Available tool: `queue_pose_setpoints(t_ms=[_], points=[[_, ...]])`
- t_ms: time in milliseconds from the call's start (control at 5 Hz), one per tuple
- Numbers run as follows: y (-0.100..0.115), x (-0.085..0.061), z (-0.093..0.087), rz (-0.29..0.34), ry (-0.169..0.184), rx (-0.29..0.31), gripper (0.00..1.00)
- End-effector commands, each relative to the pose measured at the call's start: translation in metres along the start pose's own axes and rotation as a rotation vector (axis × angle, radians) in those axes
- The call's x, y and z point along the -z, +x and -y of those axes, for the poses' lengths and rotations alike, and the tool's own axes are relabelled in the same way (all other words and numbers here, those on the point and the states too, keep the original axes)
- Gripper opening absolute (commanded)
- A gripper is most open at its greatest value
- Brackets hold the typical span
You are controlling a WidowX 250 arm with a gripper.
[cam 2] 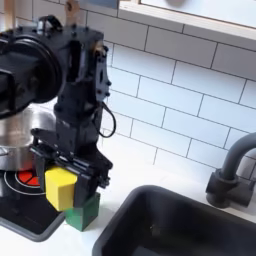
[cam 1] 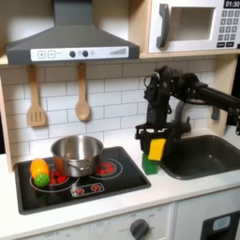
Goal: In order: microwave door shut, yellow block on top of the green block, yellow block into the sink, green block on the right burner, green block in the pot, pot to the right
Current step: 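Put the yellow block on top of the green block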
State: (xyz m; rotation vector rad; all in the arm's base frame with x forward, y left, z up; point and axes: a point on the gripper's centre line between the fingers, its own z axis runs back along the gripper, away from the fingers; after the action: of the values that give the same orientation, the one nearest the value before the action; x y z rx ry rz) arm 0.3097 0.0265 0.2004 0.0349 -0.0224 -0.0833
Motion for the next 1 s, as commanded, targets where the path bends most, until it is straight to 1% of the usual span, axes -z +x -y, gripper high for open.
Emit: queue_pose_setpoints(t_ms=[0, 200, 400, 600, 800], points=[[0.012, -0.007, -0.021, 0.039, 0.032, -0.041, 0.00], [0.021, -0.006, -0.030, 0.043, 0.040, -0.059, 0.00], [0.030, -0.008, -0.037, 0.059, 0.047, -0.074, 0.00], [0.040, -0.009, -0.050, 0.069, 0.062, -0.096, 0.00], [0.048, -0.011, -0.062, 0.082, 0.081, -0.105, 0.00]])
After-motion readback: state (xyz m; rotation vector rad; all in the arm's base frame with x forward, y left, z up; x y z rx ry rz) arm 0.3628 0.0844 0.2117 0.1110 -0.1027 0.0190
